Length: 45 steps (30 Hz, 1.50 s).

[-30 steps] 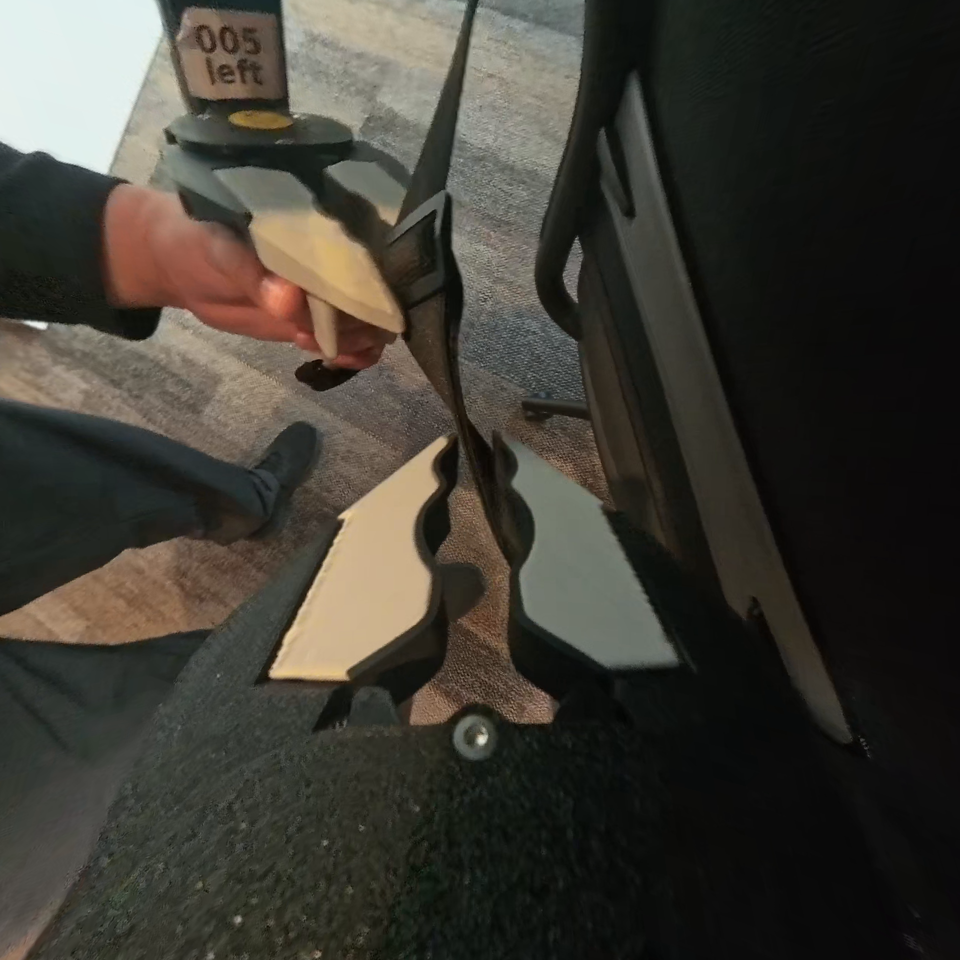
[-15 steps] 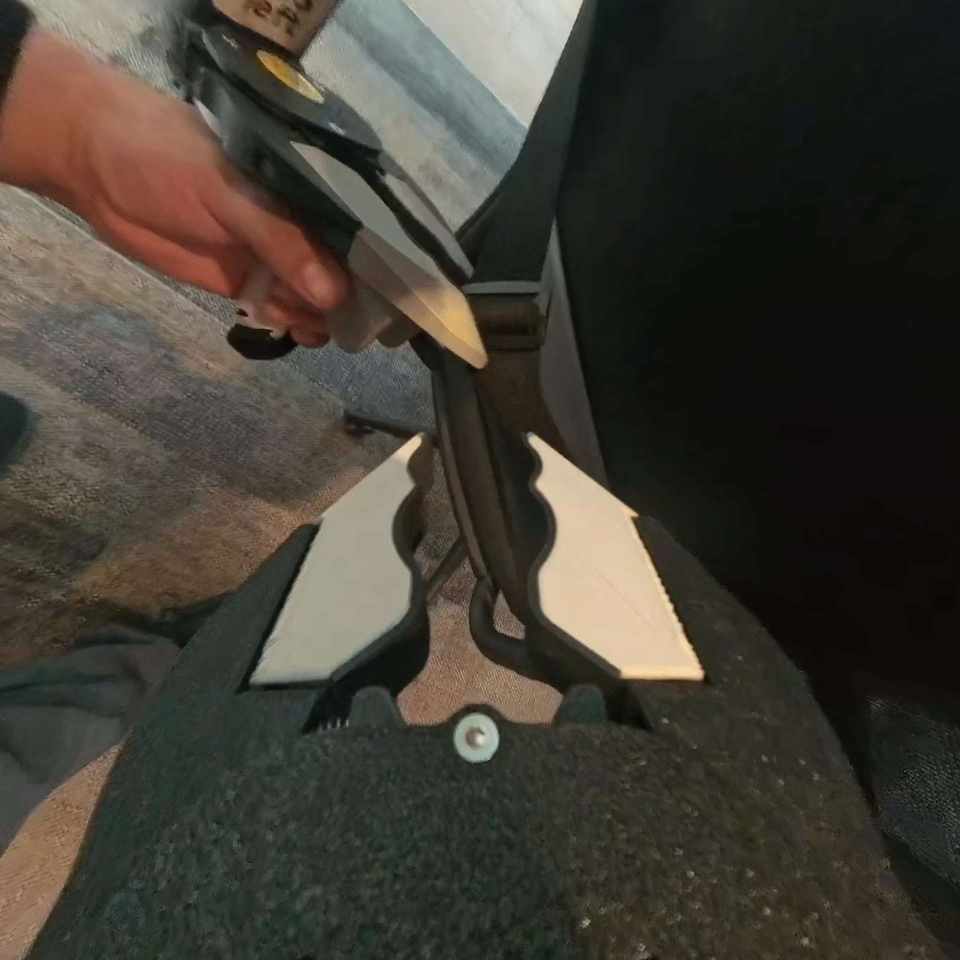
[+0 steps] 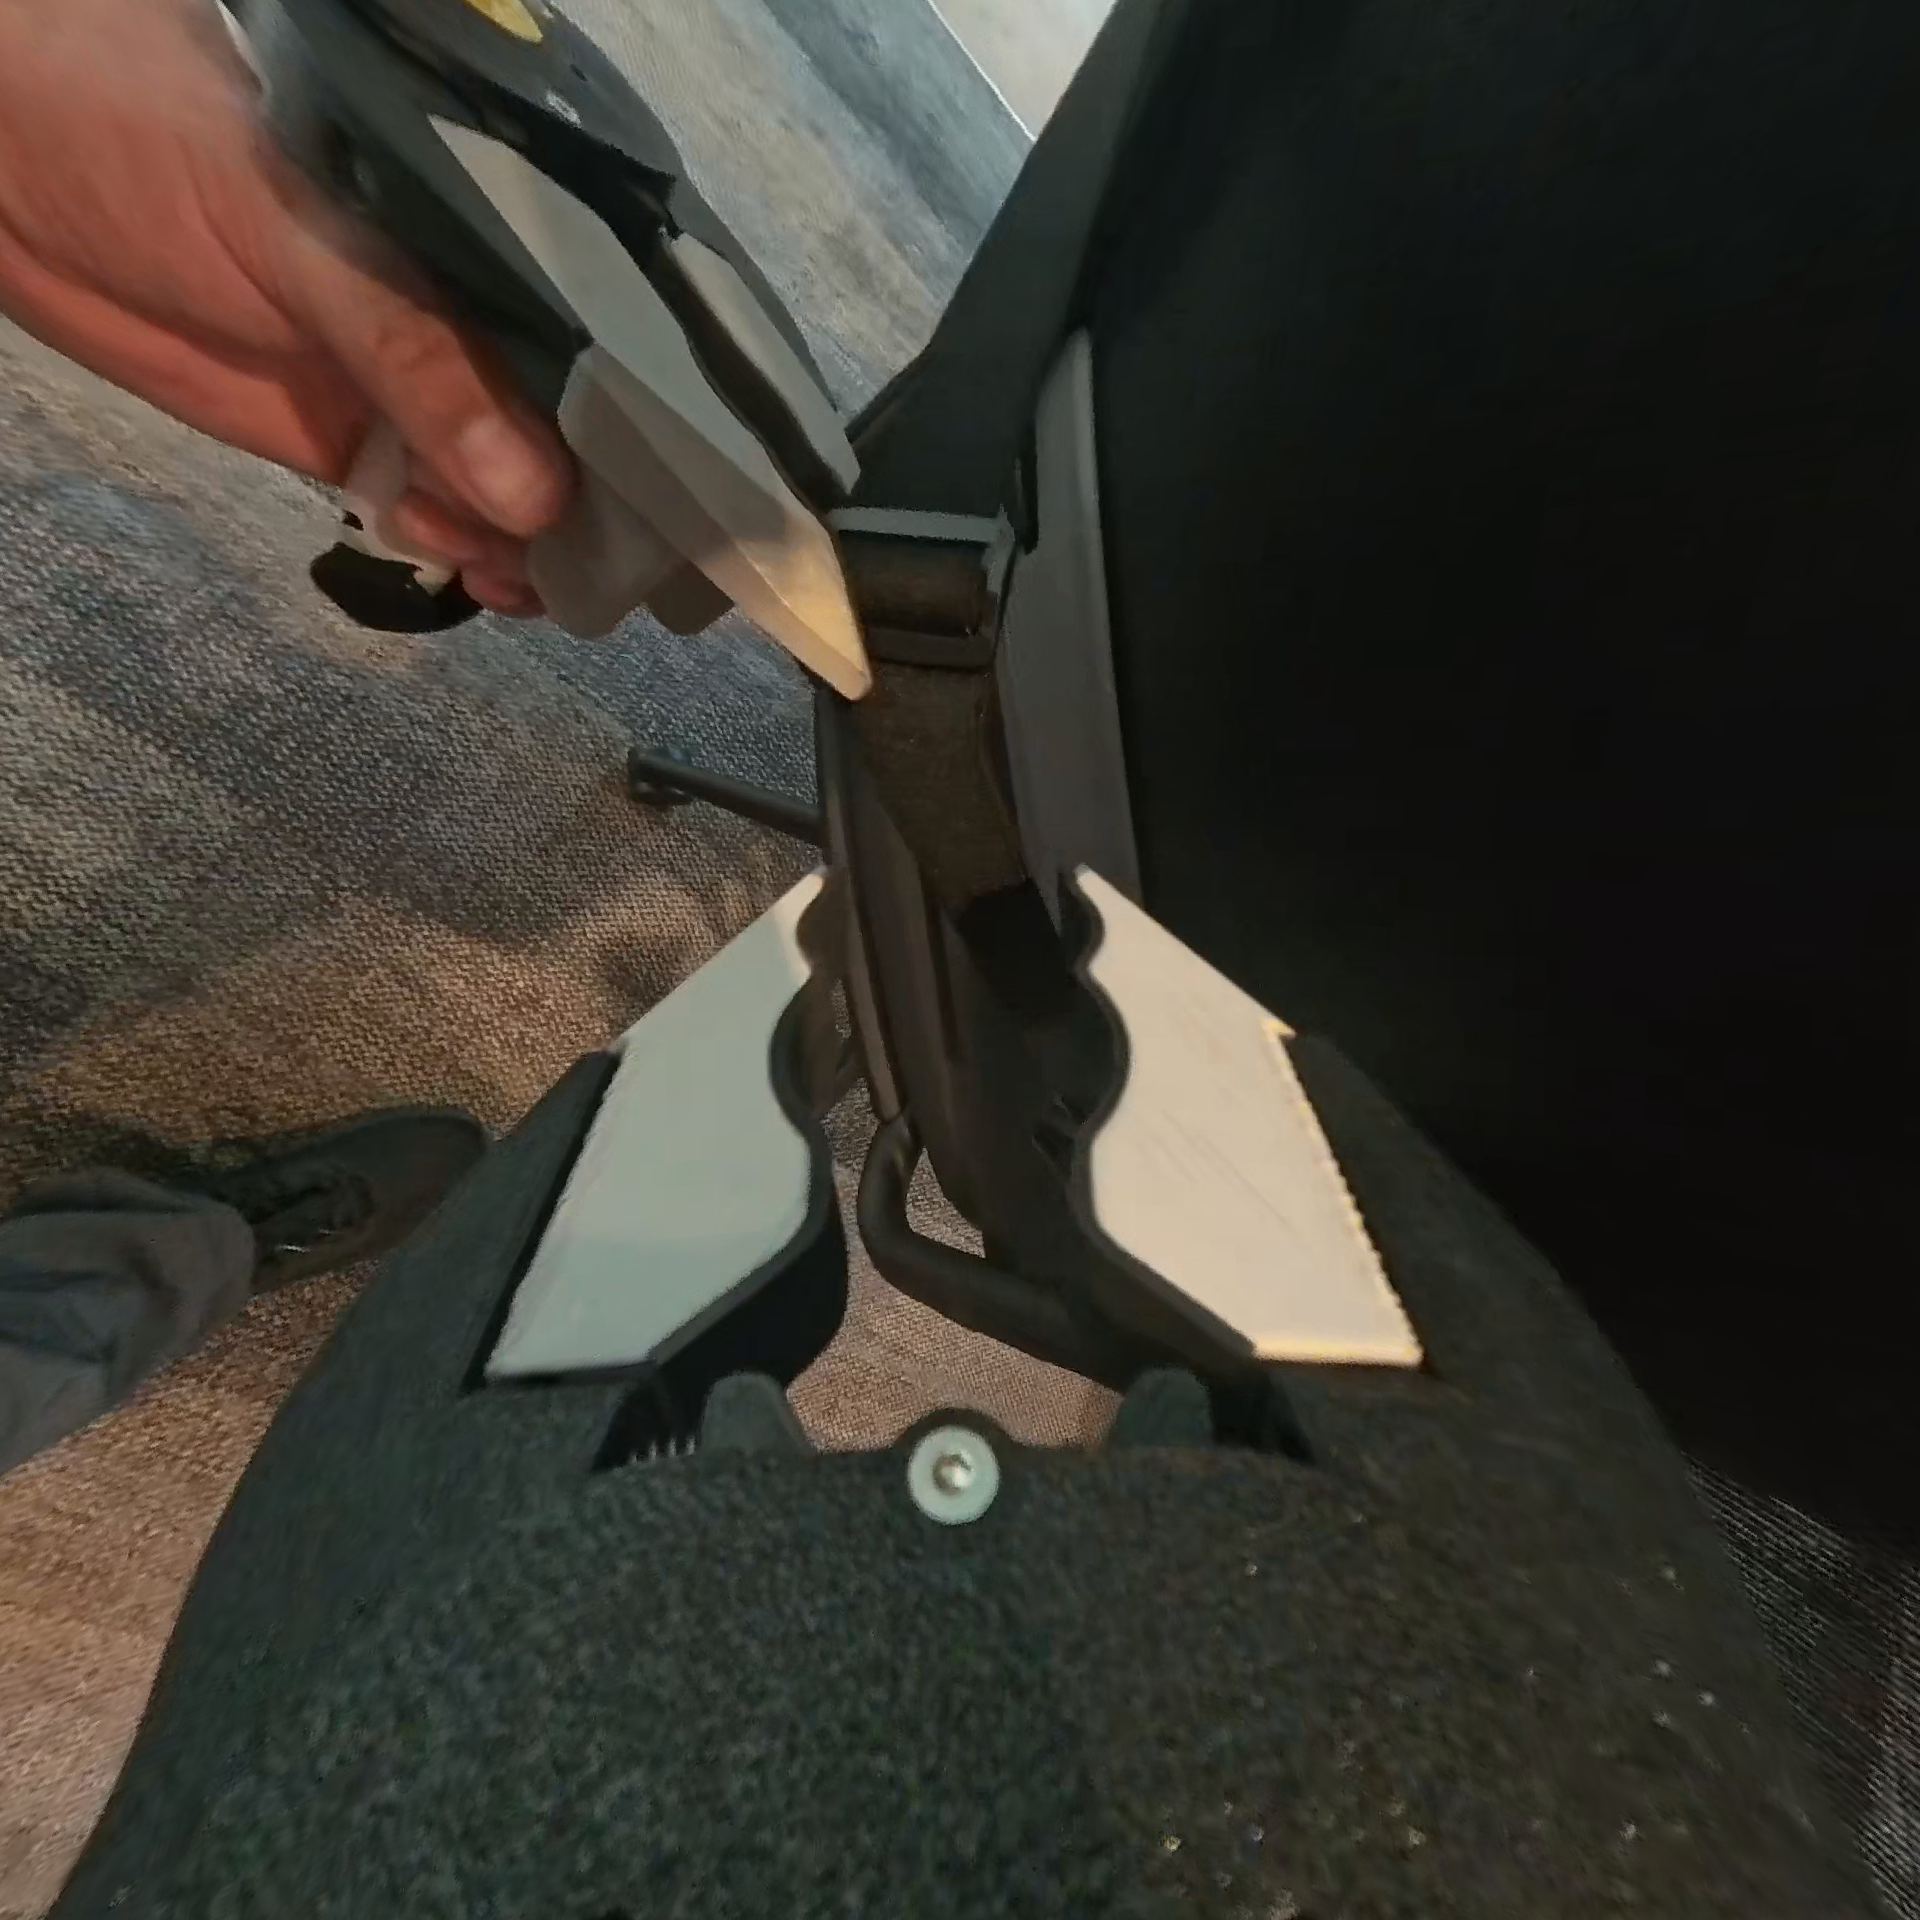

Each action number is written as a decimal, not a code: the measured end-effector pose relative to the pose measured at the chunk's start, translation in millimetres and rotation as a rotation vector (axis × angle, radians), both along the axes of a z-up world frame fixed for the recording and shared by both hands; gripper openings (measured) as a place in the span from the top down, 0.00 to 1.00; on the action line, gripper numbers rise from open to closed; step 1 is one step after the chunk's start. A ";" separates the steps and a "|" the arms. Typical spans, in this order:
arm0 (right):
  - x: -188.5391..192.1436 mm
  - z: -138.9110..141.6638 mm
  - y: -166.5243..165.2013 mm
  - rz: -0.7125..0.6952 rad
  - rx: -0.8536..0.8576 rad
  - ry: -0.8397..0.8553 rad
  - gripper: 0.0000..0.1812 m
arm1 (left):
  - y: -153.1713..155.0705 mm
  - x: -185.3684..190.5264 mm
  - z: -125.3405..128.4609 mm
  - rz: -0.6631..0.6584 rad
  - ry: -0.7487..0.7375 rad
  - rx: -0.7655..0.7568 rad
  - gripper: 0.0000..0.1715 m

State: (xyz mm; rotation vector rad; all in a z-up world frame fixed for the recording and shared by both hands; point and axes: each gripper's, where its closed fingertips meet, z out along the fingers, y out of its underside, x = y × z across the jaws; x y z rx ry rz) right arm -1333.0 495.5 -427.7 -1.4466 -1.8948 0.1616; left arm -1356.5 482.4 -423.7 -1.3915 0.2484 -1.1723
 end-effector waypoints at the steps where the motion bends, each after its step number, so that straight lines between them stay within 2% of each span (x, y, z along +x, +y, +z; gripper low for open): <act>1: 1.3 -2.8 0.1 0.003 -0.007 -0.014 0.79 | -0.3 0.2 0.1 -0.001 -0.001 0.000 0.97; 18: 4.8 -2.0 0.1 0.065 0.051 -0.064 0.84 | 0.9 -0.1 -2.6 -0.008 0.004 -0.003 0.96; 25: 7.8 -6.3 -3.7 0.098 0.023 -0.106 0.90 | 0.7 -0.4 -6.8 -0.011 0.017 -0.009 0.97; 30: 5.2 -3.7 0.1 0.121 0.020 -0.140 0.87 | 1.5 -1.5 -5.8 -0.015 0.033 0.008 0.97; 33: 9.3 -12.6 -2.9 0.136 -0.063 -0.191 0.93 | 3.0 -1.7 -8.8 -0.018 0.054 0.005 0.97; 35: 10.7 -14.7 -3.2 0.131 -0.090 -0.211 0.93 | 2.9 -1.1 -10.3 -0.022 0.064 0.005 0.97; 39: 7.4 -10.9 3.9 0.115 -0.031 -0.207 0.95 | 3.3 -2.2 -11.0 -0.019 0.065 0.006 0.97; 45: 10.0 -19.8 14.9 0.079 0.039 -0.254 0.97 | 2.6 -1.0 -11.9 -0.024 0.065 0.004 0.97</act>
